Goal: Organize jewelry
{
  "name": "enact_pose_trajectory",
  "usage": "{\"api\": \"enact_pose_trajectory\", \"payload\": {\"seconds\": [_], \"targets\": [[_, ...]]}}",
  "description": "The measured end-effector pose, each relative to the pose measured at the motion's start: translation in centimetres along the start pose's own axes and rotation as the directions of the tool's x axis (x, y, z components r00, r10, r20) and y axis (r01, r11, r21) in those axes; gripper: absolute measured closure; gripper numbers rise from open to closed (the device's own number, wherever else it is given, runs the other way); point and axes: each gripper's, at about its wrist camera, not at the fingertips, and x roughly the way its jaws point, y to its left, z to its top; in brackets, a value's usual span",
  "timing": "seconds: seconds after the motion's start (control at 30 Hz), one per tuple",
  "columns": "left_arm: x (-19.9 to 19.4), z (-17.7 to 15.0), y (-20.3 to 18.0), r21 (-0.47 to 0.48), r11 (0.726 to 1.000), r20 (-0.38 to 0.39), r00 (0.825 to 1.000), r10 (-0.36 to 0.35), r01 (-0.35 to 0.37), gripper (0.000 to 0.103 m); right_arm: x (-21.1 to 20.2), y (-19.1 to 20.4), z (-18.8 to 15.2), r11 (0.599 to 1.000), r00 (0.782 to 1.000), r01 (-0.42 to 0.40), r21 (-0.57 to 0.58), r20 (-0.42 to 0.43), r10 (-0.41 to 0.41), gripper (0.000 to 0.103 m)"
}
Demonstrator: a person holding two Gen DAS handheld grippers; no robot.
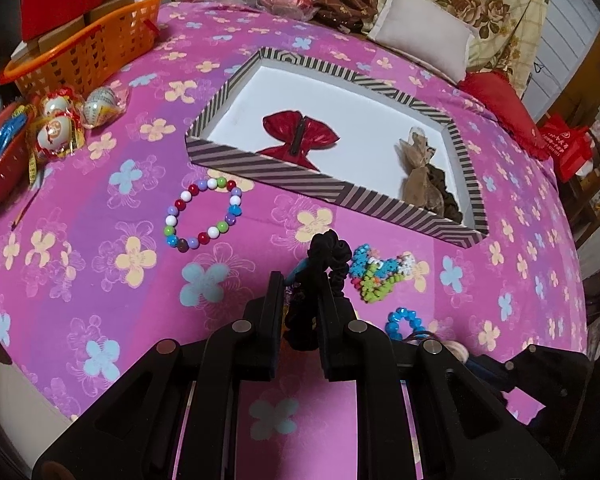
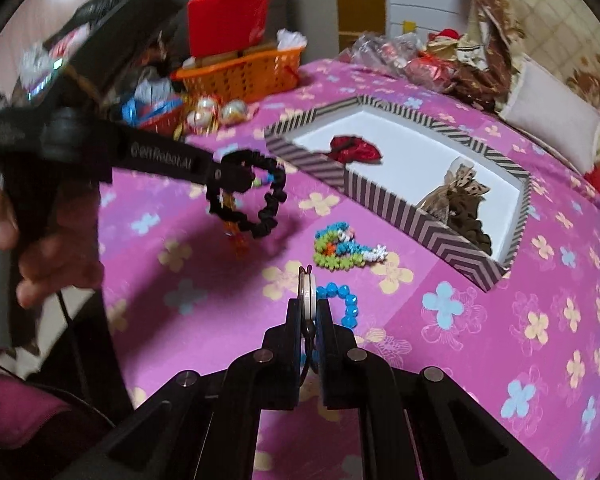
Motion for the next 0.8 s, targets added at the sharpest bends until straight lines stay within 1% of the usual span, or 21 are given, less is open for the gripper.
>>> {"api": "enact_pose_trajectory", "payload": {"seconds": [0.1,0.17,0.23,0.4,0.6,0.8], "targets": [[-0.9,0.1,-0.2,0.003,1.0,0.015,1.0,-0.001,0.001,0.089,-1.7,-0.3,0.4,0.998,0.999,-0.029,0.057,0.046,0.027,0.097],[-1.4,0.1,-0.2,0.001,1.0,0.022,1.0,-0.004,0.004,0.089,-2.7,-0.5,0.6,0.993,0.995,-0.07,0.097,0.077,0.063,0.097],[-1.7,0.1,-0.3,0.0,1.0,0.029,1.0,-0.005,0.005,0.089,-3.4,-0.7,0.7,0.988,0.991,-0.091,0.124,0.107,0.078,0.097],[-2.6,-0.1,-0.7,0.013,1.0,0.041,0.999,-0.009,0.008,0.089,-4.3,-0.4,0.6,0.984,0.988,-0.101,0.146,0.13,0.082,0.097],[-4.0,0.1,-1.3,0.029,0.999,0.047,0.998,-0.031,0.029,0.089,-5.6,-0.4,1.2,0.983,0.984,-0.085,0.162,0.167,0.057,0.097],[-5.1,0.4,-1.5,0.035,0.998,0.048,0.998,-0.044,0.042,0.089,-5.9,-0.4,1.4,0.981,0.982,-0.087,0.176,0.183,0.054,0.097]]}}
